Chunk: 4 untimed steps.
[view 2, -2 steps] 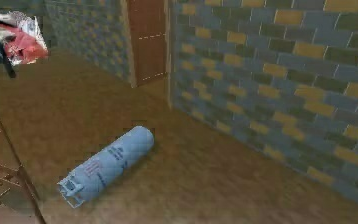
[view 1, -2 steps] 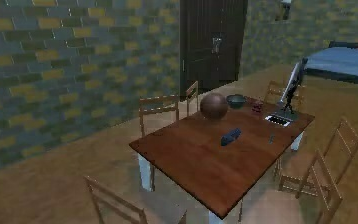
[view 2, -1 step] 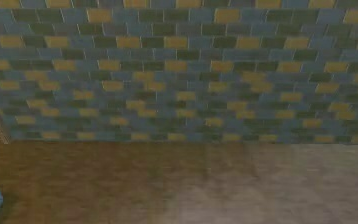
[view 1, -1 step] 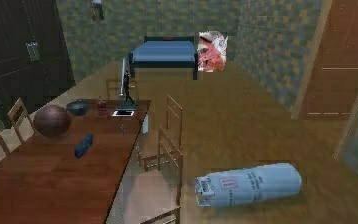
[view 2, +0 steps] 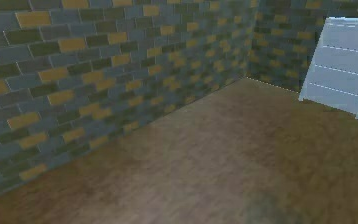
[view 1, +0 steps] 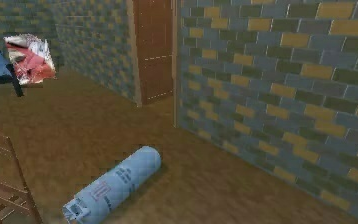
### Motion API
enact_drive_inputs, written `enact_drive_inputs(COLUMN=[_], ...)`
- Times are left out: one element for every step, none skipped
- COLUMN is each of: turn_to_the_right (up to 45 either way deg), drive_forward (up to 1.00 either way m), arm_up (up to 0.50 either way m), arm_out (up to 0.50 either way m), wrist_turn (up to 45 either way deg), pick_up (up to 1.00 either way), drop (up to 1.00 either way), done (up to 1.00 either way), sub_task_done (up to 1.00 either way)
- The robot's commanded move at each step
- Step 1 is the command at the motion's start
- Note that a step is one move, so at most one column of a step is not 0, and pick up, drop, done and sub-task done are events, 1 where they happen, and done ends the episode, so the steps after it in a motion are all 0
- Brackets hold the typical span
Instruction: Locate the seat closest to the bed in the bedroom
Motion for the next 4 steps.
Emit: enact_drive_inputs(turn_to_the_right=[0.0, -45.0, -45.0, -45.0], drive_forward=[0.4, 0.0, 0.0, 0.0], arm_up=[0.0, 0.0, 0.0, 0.0], arm_out=[0.0, 0.0, 0.0, 0.0], wrist_turn=[0.0, 0.0, 0.0, 0.0], pick_up=[0.0, 0.0, 0.0, 0.0], drop=[0.0, 0.0, 0.0, 0.0], done=[0.0, 0.0, 0.0, 0.0], sub_task_done=[0.0, 0.0, 0.0, 0.0])
